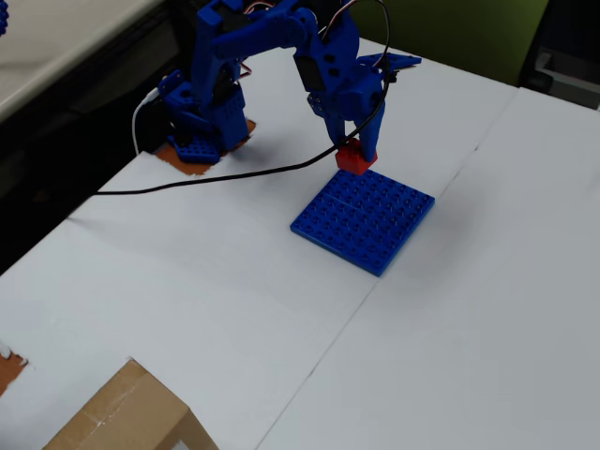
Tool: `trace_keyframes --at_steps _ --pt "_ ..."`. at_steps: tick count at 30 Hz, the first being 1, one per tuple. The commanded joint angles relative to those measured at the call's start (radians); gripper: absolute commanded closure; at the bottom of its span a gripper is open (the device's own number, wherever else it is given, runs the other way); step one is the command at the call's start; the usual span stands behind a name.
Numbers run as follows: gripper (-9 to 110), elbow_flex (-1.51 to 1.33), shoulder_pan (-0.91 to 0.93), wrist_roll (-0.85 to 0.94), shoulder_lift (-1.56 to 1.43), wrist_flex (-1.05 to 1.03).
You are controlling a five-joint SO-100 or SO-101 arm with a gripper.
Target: Pick up the 2x2 red block and go up the 8x8 blue block.
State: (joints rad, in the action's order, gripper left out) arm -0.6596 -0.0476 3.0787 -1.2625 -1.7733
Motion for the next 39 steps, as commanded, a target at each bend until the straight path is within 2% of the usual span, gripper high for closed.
trace_keyframes --at_steps 1,39 --pt "101 0.060 -0.021 0.199 -0.015 -0.012" --pt "101 0.052 0.002 0.232 -0.002 -0.037"
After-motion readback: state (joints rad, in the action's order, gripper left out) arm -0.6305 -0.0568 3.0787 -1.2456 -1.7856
